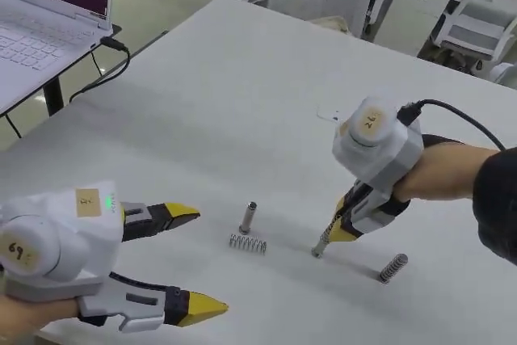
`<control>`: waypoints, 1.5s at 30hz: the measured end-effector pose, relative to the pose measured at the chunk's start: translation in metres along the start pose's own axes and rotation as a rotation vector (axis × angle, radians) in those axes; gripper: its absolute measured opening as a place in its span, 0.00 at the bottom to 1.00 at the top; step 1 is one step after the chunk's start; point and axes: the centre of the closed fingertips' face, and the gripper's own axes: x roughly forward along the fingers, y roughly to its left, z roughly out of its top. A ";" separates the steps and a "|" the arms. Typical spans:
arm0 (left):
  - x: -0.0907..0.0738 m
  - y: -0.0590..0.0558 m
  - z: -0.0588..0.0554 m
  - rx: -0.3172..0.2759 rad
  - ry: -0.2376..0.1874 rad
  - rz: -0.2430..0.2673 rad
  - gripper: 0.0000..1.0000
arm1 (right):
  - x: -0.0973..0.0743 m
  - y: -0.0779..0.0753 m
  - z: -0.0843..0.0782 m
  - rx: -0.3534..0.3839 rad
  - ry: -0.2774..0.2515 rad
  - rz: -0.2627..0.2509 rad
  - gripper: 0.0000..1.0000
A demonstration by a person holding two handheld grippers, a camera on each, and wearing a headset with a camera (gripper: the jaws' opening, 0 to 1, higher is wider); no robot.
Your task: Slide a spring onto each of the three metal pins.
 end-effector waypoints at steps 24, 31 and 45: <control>-0.002 0.001 -0.001 -0.003 0.001 0.002 0.63 | 0.025 0.005 -0.007 0.017 0.026 0.004 0.09; -0.002 0.001 0.000 -0.002 0.001 0.002 0.63 | 0.026 0.005 -0.008 0.019 0.022 0.007 0.09; -0.002 0.000 0.001 -0.006 0.001 0.001 0.63 | 0.013 0.000 0.002 0.005 -0.030 -0.018 0.19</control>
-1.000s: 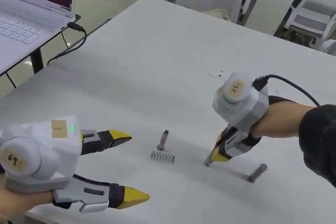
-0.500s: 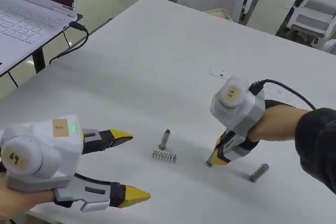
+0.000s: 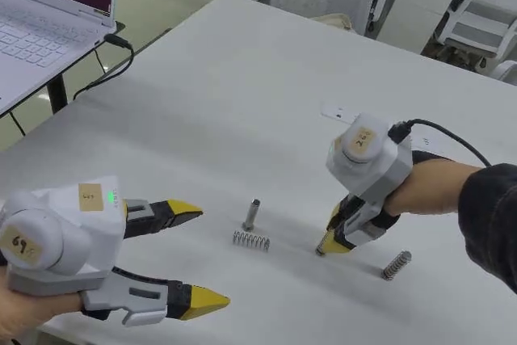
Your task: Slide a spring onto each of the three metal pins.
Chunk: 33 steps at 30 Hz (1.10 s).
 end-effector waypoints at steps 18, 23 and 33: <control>-0.001 0.001 -0.002 0.005 0.008 -0.005 0.62 | 0.004 0.023 0.059 -0.125 -0.102 0.019 0.17; -0.001 0.000 -0.002 0.004 0.007 -0.004 0.61 | 0.016 0.031 0.066 -0.157 -0.097 0.033 0.16; -0.003 0.001 -0.002 0.002 0.008 0.005 0.61 | 0.032 0.031 0.069 -0.160 -0.084 0.040 0.13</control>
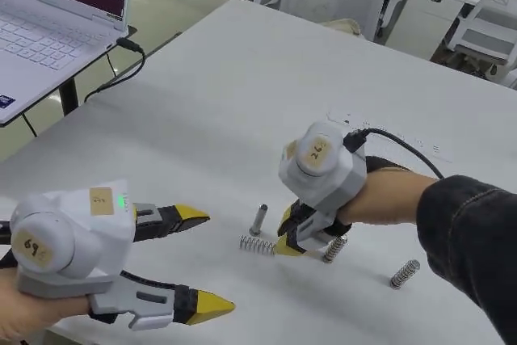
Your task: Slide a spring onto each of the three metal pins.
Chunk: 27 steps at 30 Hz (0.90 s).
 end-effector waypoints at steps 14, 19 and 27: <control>-0.003 0.003 -0.001 -0.002 0.003 0.011 0.60 | 0.015 0.001 -0.001 -0.002 0.006 0.009 0.11; -0.004 0.003 -0.002 -0.005 0.005 0.013 0.60 | 0.018 0.001 -0.001 -0.005 0.004 0.004 0.10; -0.004 0.004 -0.004 -0.007 0.009 0.014 0.59 | 0.020 0.001 -0.001 -0.028 0.004 -0.002 0.08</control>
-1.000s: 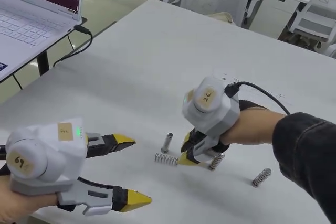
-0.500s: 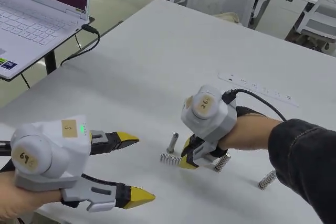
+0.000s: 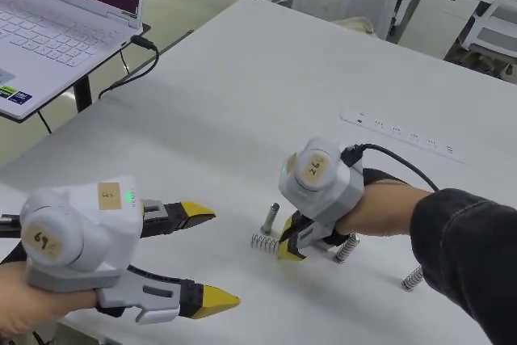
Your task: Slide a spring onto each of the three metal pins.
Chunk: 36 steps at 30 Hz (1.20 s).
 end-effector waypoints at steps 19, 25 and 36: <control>0.010 -0.001 0.005 0.031 0.009 -0.019 0.50 | -0.047 0.040 0.014 -0.071 0.014 0.059 0.08; 0.012 -0.005 0.009 0.054 0.006 -0.038 0.38 | -0.061 0.055 0.029 -0.111 0.001 0.079 0.08; 0.014 -0.012 0.015 0.105 0.000 -0.076 0.18 | -0.069 0.068 0.043 -0.148 0.010 0.097 0.08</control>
